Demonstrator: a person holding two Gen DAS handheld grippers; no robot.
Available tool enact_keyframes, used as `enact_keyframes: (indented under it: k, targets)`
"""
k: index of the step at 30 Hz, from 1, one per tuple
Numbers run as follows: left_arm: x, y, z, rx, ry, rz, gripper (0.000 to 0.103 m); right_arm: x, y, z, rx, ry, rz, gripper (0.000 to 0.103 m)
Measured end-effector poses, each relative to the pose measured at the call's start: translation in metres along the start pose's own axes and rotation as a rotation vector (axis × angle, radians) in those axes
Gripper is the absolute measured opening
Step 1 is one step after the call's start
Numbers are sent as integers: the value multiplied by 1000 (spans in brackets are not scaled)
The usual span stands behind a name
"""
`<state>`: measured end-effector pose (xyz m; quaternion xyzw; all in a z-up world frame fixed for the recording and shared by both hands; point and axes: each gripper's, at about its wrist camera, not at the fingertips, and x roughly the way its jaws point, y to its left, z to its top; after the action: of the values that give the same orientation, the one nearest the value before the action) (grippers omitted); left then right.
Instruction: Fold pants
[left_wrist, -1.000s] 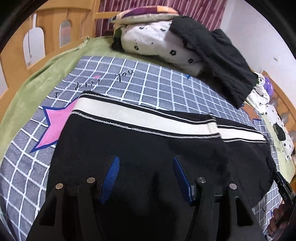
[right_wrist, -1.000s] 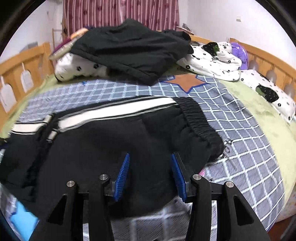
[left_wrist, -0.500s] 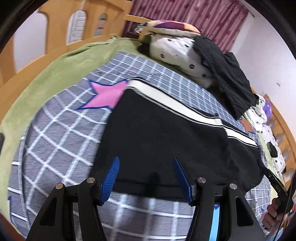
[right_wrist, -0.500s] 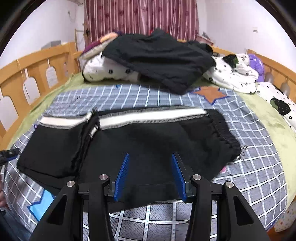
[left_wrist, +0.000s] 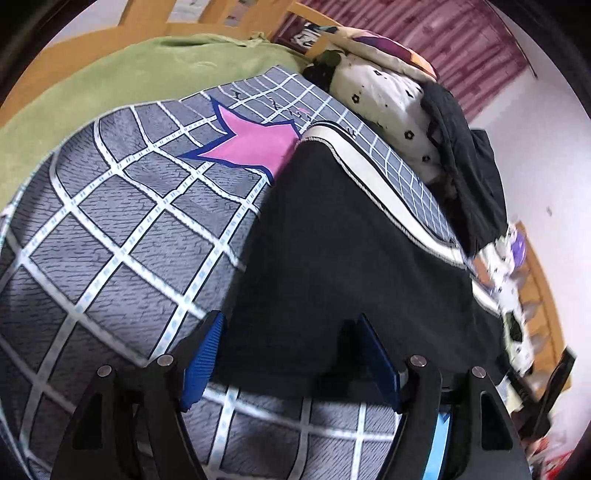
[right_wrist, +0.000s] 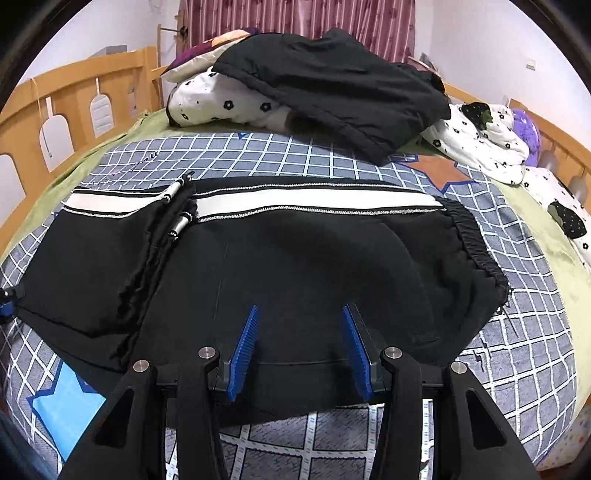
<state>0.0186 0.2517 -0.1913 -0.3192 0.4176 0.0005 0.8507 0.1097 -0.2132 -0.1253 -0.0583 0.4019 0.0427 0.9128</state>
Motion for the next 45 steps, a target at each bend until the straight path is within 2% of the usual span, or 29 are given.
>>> enact_keyframes:
  k: [3,4,5,6,8,10,13,14,18,20,22,24,26,30,32,33,36,37,38,39,41,43,45]
  targets:
    - [5,-8,2,2,-2,34,68,5,1,-1,-11,13,-8,46]
    - [5,-11,1,9,-11,66,61,7,2,-2,-17,16,-14,46]
    - [5,-12,1,12,-18,95,48,7,2,-3,-18,17,-16,46]
    - [4,-14,2,10,-26,118,44,7,1,-3,-17,19,-15,46]
    - [-1,-18,4,9,-51,167,29,6,-3,-2,-6,18,-6,46]
    - [-12,-37,3,60,-100,214,23,3,-7,-1,4,12,-2,46]
    - [-27,-83,2,215,-177,325,20,-3,-18,2,38,-6,13,46]
    - [-30,-98,2,256,-198,338,20,-6,-23,3,51,-15,17,46]
    - [-47,-177,1,418,-259,283,19,-19,-44,6,94,-59,22,46]
    - [-49,-219,-8,507,-270,235,19,-23,-56,7,115,-72,25,46]
    - [-43,-263,-24,596,-255,157,19,-24,-67,7,134,-80,20,46]
    - [-32,-291,-41,635,-211,68,18,-24,-81,7,153,-84,11,46]
    - [-7,-311,-59,646,-131,-17,18,-23,-94,6,181,-82,5,46]
    - [49,-313,-97,631,-5,-52,18,-21,-118,5,262,-74,28,46]
    - [73,-304,-108,611,63,-78,18,-18,-125,5,298,-67,66,46]
    - [76,-299,-111,605,74,-90,19,-15,-126,5,310,-54,92,46]
    - [46,-289,-116,635,0,-159,24,-9,-121,5,304,-25,140,46]
    - [36,-286,-114,648,-2,-176,29,-7,-116,5,288,-18,157,46]
    - [28,-282,-111,660,9,-191,40,-5,-109,6,267,-13,182,47]
    - [21,-278,-107,666,15,-191,46,-3,-102,6,255,-9,209,50]
    - [1,-259,-104,648,-26,-145,69,2,-89,6,237,14,287,54]
    - [-11,-238,-102,618,-69,-91,71,9,-72,6,211,44,371,54]
    - [-13,-216,-101,580,-67,-39,72,14,-51,8,178,65,435,55]
